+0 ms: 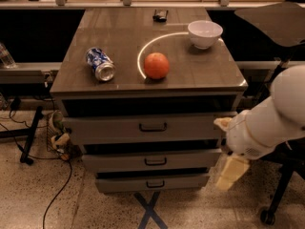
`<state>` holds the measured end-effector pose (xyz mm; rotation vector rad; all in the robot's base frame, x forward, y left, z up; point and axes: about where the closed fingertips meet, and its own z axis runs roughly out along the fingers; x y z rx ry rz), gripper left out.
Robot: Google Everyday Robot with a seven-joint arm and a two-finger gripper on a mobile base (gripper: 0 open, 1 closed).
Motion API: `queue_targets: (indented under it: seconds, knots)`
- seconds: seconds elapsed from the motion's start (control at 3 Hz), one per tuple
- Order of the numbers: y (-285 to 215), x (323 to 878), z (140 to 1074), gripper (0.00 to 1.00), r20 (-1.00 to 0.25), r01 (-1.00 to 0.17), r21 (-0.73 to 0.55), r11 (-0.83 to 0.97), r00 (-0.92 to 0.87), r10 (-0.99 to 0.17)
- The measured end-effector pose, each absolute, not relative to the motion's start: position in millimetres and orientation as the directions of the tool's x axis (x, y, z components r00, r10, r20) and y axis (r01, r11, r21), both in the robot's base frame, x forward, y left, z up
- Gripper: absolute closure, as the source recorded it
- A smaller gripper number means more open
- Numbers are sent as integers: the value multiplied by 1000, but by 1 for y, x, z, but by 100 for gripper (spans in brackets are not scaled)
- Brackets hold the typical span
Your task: Open middle drawer
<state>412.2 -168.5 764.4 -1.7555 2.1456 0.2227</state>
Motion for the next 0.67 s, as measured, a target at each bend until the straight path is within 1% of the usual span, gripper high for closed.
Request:
queue_targets:
  seconds: [0.33,0.67]
  knots:
    - [-131,437,677,0,-414,-971,-66,229,-182,-892]
    - [-115,455,616,0,-438,-973,-46,227,-185,-880]
